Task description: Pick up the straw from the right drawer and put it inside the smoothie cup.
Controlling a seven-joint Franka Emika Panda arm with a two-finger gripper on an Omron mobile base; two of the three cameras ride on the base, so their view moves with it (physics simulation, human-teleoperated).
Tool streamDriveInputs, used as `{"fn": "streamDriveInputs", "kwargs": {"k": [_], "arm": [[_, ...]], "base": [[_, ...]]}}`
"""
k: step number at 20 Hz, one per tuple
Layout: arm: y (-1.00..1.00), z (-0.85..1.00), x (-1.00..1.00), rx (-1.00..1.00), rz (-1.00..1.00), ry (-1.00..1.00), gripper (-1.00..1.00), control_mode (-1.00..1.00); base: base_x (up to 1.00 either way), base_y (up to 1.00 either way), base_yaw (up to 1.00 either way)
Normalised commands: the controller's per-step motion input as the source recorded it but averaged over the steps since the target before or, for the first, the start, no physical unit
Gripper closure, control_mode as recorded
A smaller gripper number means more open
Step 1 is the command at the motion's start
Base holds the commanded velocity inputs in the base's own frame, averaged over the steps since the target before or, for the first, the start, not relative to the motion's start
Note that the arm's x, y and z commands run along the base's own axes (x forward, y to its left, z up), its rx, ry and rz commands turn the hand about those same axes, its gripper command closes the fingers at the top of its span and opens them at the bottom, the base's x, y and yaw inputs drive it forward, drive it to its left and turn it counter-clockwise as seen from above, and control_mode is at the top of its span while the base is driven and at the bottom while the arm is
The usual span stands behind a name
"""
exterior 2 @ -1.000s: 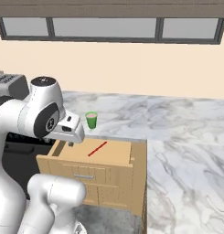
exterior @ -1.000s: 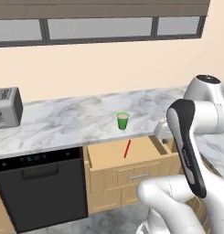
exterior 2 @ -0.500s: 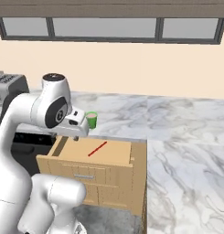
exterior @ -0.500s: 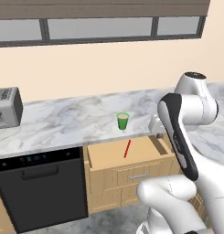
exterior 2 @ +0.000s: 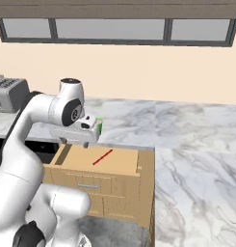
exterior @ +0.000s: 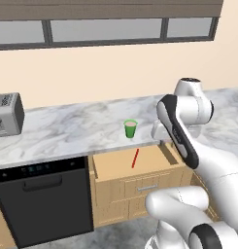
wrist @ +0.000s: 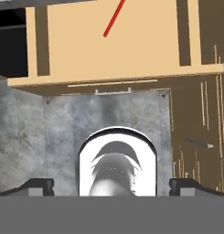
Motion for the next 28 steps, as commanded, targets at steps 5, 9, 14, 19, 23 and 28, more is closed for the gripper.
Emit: {"fn": "streamDriveInputs", "kwargs": {"k": [5,9,14,19,23,28], "arm": [[0.00,-0.52,0.29,0.00,0.00,0.12,-1.00,-1.00],[0.04,-0.55,0.27,0.00,0.00,0.09,-1.00,-1.00],[0.12,-0.55,0.16,0.00,0.00,0.02,-1.00,-1.00],[0.27,-0.55,0.20,0.00,0.00,0.00,-1.00,-1.00],[0.17,-0.51,0.25,0.00,0.00,0.00,-1.00,-1.00],[0.17,-0.36,0.30,0.00,0.00,0.01,-1.00,-1.00]], "base": [[0.00,0.00,0.00],[0.00,0.00,0.00],[0.00,0.00,0.00],[0.00,0.00,0.00],[0.00,0.00,0.00],[0.00,0.00,0.00]]}}
